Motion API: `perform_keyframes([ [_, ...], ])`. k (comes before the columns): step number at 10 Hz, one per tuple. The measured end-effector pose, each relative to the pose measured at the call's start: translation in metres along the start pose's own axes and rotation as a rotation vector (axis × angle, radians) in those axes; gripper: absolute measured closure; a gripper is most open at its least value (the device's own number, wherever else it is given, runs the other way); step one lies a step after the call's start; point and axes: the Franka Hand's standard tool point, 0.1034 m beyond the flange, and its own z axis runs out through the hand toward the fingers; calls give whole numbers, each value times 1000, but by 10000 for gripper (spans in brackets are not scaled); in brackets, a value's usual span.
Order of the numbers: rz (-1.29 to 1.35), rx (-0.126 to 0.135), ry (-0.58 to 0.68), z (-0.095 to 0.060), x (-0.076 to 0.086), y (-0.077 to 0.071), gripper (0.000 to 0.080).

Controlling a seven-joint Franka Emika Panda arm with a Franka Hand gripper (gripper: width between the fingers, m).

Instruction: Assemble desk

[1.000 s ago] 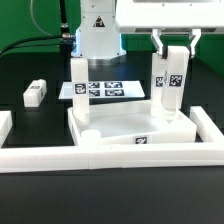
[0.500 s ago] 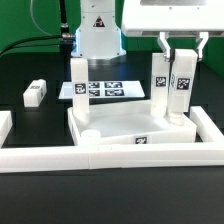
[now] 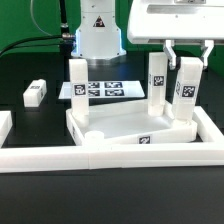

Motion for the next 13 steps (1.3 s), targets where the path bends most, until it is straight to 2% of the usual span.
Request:
perform_keyframes([
  [5, -6, -3, 95, 5, 3, -1, 511],
  [8, 7, -9, 132, 13, 18, -8, 511],
  [13, 2, -12, 141, 15, 21, -8, 511],
])
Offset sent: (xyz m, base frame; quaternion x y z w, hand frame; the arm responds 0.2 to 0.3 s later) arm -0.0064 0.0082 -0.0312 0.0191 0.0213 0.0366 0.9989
